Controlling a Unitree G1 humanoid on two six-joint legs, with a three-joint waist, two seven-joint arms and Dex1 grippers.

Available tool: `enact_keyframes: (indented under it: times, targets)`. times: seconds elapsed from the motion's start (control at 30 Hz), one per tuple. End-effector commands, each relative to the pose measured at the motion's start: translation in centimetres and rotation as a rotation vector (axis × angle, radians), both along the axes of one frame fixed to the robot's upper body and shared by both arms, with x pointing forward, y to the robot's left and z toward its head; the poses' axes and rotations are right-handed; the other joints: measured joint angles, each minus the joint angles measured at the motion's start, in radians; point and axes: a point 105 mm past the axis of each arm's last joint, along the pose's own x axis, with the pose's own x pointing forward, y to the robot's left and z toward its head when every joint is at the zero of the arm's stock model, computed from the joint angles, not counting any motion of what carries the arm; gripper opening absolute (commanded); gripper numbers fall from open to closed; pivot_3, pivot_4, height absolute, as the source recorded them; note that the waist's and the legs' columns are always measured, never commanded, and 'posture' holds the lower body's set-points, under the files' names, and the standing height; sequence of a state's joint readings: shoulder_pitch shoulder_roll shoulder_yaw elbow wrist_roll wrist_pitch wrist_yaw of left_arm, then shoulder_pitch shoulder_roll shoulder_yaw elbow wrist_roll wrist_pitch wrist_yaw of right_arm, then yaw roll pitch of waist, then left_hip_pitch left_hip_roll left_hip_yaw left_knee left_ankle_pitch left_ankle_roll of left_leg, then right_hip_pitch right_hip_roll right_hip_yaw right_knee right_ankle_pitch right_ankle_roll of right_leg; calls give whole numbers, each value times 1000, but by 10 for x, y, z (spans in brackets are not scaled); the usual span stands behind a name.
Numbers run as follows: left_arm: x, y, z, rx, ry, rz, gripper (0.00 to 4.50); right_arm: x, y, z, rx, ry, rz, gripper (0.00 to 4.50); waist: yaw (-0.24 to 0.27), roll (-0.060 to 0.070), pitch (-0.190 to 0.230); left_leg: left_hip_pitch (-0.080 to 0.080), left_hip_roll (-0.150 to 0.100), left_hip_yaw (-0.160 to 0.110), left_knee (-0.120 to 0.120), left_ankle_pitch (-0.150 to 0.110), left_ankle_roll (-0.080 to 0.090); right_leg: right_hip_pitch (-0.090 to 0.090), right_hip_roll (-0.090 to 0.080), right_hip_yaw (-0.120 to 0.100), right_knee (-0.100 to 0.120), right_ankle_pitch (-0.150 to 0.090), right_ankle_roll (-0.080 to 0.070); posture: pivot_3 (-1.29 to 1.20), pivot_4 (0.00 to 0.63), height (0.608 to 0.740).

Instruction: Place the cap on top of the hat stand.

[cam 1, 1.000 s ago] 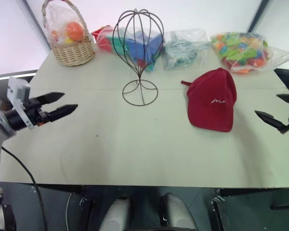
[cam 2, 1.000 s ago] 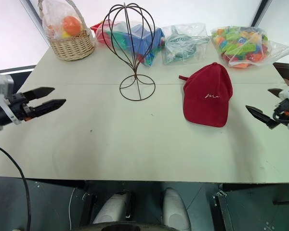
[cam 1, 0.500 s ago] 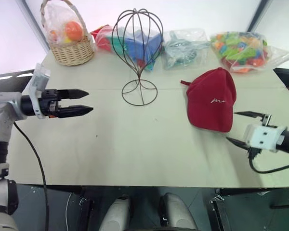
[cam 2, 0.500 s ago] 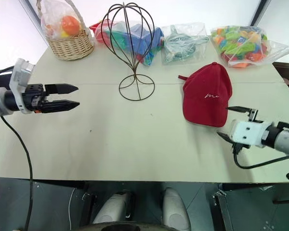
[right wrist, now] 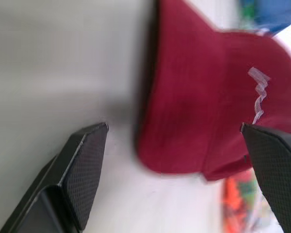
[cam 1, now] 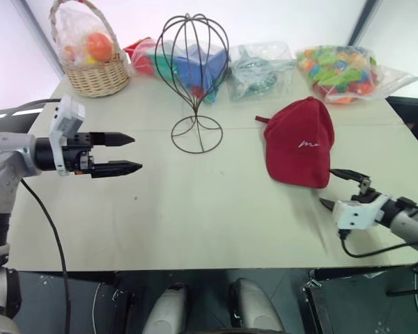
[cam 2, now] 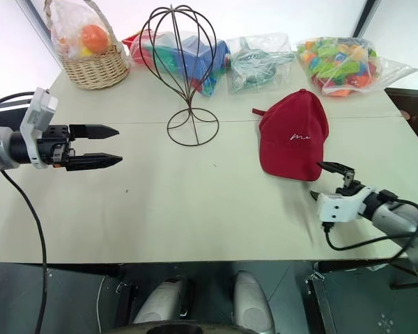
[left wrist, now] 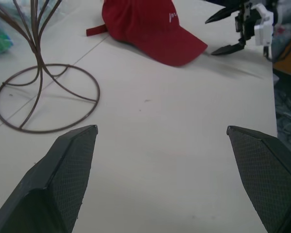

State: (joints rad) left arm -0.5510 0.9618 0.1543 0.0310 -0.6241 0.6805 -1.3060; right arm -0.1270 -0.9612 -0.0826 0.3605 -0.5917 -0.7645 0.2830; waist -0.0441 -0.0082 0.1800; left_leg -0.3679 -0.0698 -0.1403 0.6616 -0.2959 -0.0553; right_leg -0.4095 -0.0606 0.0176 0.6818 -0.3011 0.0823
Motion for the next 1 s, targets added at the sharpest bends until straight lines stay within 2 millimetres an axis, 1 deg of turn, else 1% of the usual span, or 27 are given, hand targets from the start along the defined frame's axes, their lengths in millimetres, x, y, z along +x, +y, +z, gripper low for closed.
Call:
enact_keyframes:
  times: [0.03, 0.17, 0.27, 0.53, 0.63, 0.83, 0.87, 0.9, 1.0]
  targets:
    - [-4, 1, 16, -17, -53, 13, 4500, 9, 6, -12, -74, -48, 47, 4460, -5, -2, 0, 1, 0, 1, 0, 0, 0, 0, 0, 1, 0, 0, 0, 0, 150, 739]
    - [-4, 2, 18, -23, -57, 35, 4500, 24, 12, -13, -127, -97, 90, 4460, -23, -8, 0, 5, 1, 3, 0, 0, 0, 2, 2, 5, 1, 0, 0, 0, 150, 739]
    - [-4, 2, 20, -35, -62, 47, 4500, 35, 19, -15, -168, -117, 131, 4460, -29, -11, 0, 12, 1, 7, -3, -2, 3, 6, 3, 8, 1, 0, 0, 0, 150, 739]
    - [-9, 5, 19, -52, -71, 83, 4500, 56, 37, -20, -200, -149, 186, 4460, -34, -19, -2, 13, 10, 12, -3, -2, 4, 5, 11, 13, 0, 2, -3, 0, 150, 739]
    - [-11, 8, 18, -58, -75, 100, 4500, 59, 40, -24, -209, -140, 195, 3658, -35, -19, -2, 14, 12, 16, -4, -3, 4, 4, 14, 16, 0, 3, -4, 0, 150, 739]
    - [-14, 13, 13, -68, -78, 126, 4500, 67, 46, -24, -186, -154, 182, 524, -31, -23, -3, 15, 14, 21, -11, -2, 2, -1, 15, 21, 0, 3, -4, 0, 150, 739]
    - [-14, 14, 12, -70, -79, 131, 4500, 67, 46, -24, -185, -156, 181, 109, -32, -23, -3, 16, 14, 23, -12, -2, 2, -1, 15, 23, 0, 4, -4, 0, 150, 739]
    - [-14, 15, 12, -72, -80, 136, 4500, 68, 47, -24, -183, -158, 179, 42, -31, -23, -3, 18, 14, 25, -12, -2, 3, 0, 15, 25, 0, 4, -4, 0, 150, 739]
    - [-14, 19, 9, -79, -82, 148, 4500, 71, 46, -23, -168, -162, 145, 42, -30, -23, -3, 18, 14, 25, -12, -3, 4, 0, 15, 25, 0, 4, -4, 0, 150, 739]
